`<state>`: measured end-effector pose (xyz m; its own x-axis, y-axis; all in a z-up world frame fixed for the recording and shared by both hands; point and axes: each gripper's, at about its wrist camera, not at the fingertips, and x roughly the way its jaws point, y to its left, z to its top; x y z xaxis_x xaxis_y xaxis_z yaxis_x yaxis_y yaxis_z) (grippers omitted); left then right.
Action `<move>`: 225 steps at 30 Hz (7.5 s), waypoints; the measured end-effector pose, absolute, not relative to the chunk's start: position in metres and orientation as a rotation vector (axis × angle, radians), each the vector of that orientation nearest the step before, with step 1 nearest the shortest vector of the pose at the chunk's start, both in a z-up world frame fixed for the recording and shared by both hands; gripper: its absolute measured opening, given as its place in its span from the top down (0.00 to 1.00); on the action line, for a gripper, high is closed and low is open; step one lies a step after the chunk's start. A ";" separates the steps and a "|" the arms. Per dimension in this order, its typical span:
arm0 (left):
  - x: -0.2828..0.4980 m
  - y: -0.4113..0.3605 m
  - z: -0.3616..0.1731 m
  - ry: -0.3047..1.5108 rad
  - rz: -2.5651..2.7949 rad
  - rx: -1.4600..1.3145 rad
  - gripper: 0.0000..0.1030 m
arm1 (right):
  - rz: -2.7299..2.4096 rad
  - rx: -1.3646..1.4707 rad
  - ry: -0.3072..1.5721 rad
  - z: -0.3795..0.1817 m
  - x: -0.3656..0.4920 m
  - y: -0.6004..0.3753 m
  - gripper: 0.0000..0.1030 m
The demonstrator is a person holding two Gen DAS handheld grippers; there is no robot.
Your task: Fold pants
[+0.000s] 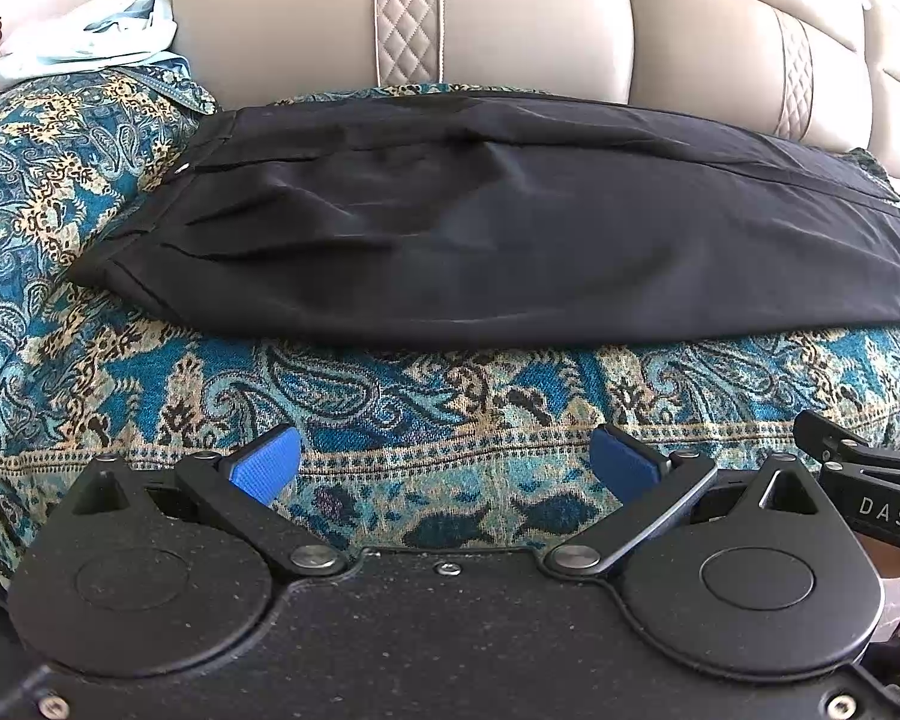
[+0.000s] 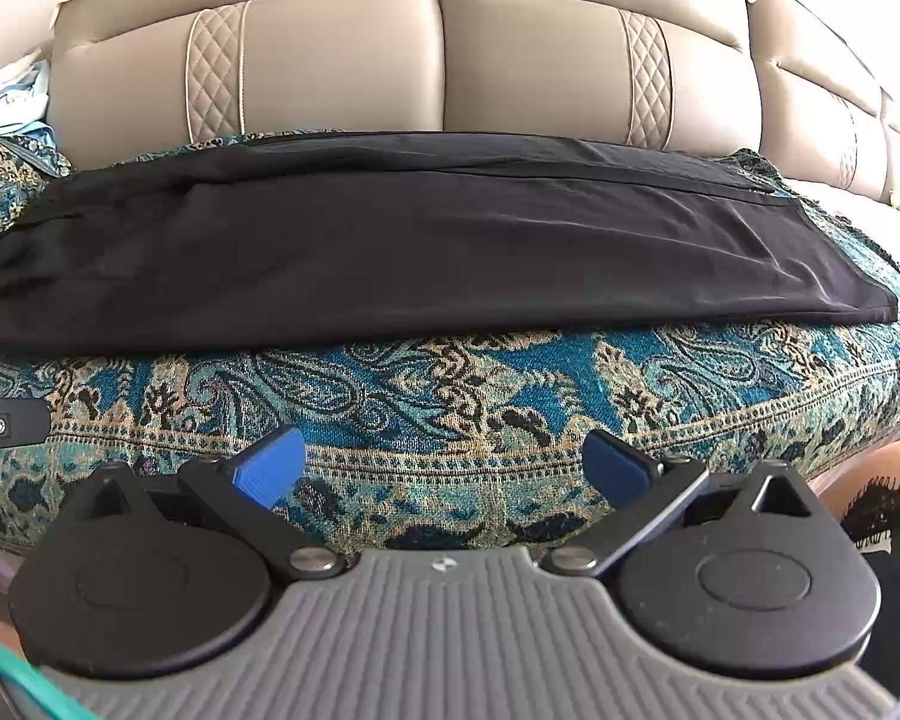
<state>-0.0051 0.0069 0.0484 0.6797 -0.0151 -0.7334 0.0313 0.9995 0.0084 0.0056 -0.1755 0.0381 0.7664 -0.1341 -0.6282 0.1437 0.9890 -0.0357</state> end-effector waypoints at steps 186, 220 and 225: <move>0.069 0.197 0.081 0.711 0.471 -0.229 0.88 | -0.410 0.355 0.500 0.043 0.120 -0.289 0.57; 0.112 0.133 0.049 0.783 0.494 -0.037 0.80 | -0.421 0.336 0.478 0.062 0.228 -0.479 0.37; 0.115 0.132 0.049 0.793 0.507 -0.027 0.80 | -0.415 0.237 0.510 0.060 0.267 -0.482 0.22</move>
